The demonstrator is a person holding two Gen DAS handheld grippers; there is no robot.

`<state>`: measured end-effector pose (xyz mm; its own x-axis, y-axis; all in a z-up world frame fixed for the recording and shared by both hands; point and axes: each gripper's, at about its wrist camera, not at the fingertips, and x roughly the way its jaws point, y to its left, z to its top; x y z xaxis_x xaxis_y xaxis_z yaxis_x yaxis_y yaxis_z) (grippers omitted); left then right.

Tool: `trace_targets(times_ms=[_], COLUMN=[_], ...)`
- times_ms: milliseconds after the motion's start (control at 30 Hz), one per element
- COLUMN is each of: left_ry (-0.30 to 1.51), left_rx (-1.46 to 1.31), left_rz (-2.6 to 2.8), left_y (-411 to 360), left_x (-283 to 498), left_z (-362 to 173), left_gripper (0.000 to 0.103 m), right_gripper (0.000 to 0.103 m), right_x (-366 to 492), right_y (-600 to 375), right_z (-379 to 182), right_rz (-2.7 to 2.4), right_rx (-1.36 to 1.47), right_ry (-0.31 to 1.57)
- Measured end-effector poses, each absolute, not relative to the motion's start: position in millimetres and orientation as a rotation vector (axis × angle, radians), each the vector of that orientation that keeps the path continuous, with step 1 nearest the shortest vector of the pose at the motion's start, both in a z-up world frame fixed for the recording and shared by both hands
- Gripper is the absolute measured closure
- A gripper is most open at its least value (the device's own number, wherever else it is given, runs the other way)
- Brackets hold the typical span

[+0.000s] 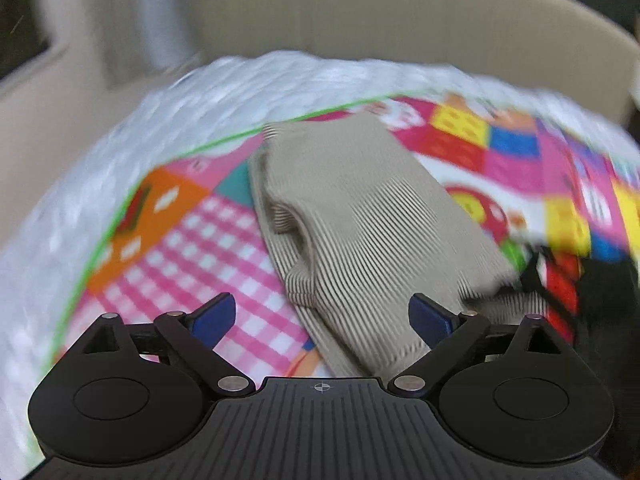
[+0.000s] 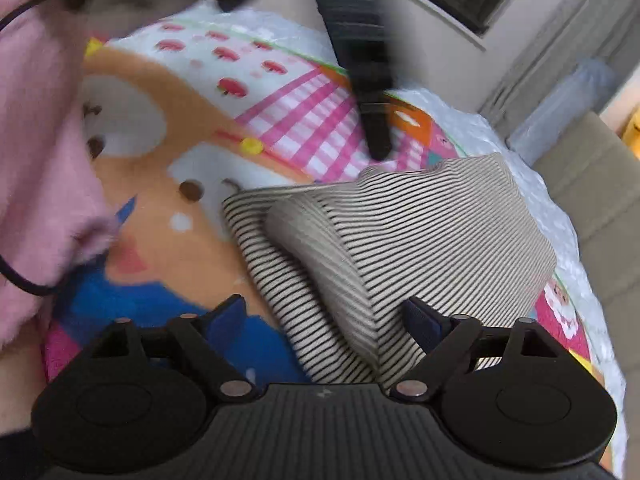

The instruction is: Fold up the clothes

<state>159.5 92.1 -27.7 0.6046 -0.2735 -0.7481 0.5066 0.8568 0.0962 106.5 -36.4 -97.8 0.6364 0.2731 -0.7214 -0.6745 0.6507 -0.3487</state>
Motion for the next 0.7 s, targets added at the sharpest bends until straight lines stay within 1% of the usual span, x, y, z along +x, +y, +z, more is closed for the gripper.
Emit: trace_targets(times_ms=[100, 167, 200, 367, 433, 500, 600, 700], left_ry=[0.78, 0.775, 0.778, 0.824, 0.813, 0.802, 0.786, 0.781], left_rx=[0.418, 0.44, 0.434, 0.468, 0.5, 0.531, 0.561, 0.47], left_rz=[-0.534, -0.579, -0.599, -0.671, -0.62, -0.569, -0.498, -0.477], left_y=[90.0, 90.7, 90.4, 73.0, 68.4, 63.8, 58.9, 70.8], left_x=[146.6, 142.7, 142.9, 145.7, 148.4, 151.2, 155.7, 162.7], left_z=[-25.6, -26.2, -27.5, -50.8, -60.5, -70.3, -82.9, -77.1], left_gripper=[0.005, 0.004, 0.004, 0.004, 0.004, 0.004, 0.003, 0.003], right_gripper=[0.051, 0.051, 0.051, 0.051, 0.045, 0.032, 0.027, 0.024], right_x=[141.7, 152.8, 154.1, 148.1, 144.2, 128.9, 108.4, 104.6], right_y=[-70.4, -84.7, -87.3, -87.4, -85.6, -74.9, -56.7, -45.3], right_z=[-75.5, -68.5, -66.9, -68.1, -68.1, -75.7, -93.5, -109.0], right_rz=[0.561, 0.542, 0.533, 0.521, 0.516, 0.525, 0.545, 0.558], right_rx=[-0.341, -0.246, -0.25, -0.324, -0.358, -0.521, -0.786, -0.9], right_ry=[0.804, 0.834, 0.832, 0.795, 0.763, 0.68, 0.571, 0.538])
